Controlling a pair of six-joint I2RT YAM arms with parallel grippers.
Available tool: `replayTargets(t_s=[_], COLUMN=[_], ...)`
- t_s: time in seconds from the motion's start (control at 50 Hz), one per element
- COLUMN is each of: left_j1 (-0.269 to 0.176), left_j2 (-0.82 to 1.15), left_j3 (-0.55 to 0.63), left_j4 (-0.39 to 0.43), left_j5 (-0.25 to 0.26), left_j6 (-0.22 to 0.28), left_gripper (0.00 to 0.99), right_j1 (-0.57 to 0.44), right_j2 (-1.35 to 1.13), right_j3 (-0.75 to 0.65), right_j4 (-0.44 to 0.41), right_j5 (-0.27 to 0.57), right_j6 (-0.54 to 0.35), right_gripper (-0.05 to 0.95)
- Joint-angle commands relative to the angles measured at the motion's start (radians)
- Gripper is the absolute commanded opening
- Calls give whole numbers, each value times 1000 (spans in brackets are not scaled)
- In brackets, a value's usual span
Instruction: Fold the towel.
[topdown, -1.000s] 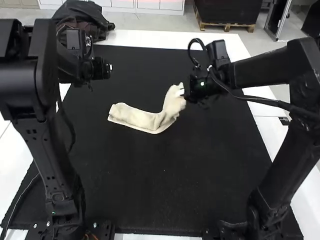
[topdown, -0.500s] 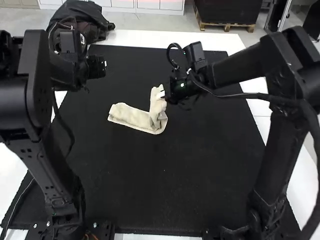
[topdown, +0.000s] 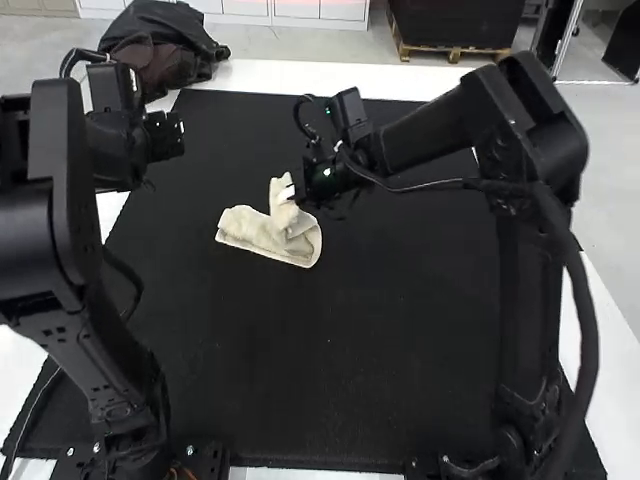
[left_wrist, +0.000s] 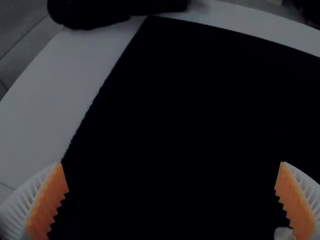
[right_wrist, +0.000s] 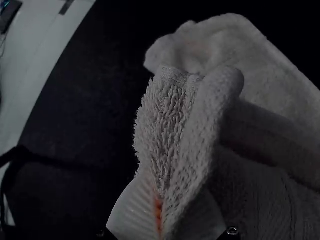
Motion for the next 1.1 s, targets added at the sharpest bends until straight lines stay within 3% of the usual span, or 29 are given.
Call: replayTargets(t_s=[0.0,0.38,0.64,1.08], left_j1=[26,88,89,89], left_j2=[-35,-69,-78,-83], left_j3=[-10,-54,-71,-103], left_j4=[0,0,-3,8], left_j5=[2,25,52,52], left_j6=[17,55,58,66], left_gripper=[970,970,970,970], right_j1=[31,70,90,138], right_j2=[35,190,286,411], right_j3=[79,263,404,577], right_j4=[12,10,-1,-31], right_j5=[6,7,6,6], right_j6=[14,21,30,54], right_gripper=[-25,-25,-25,-20])
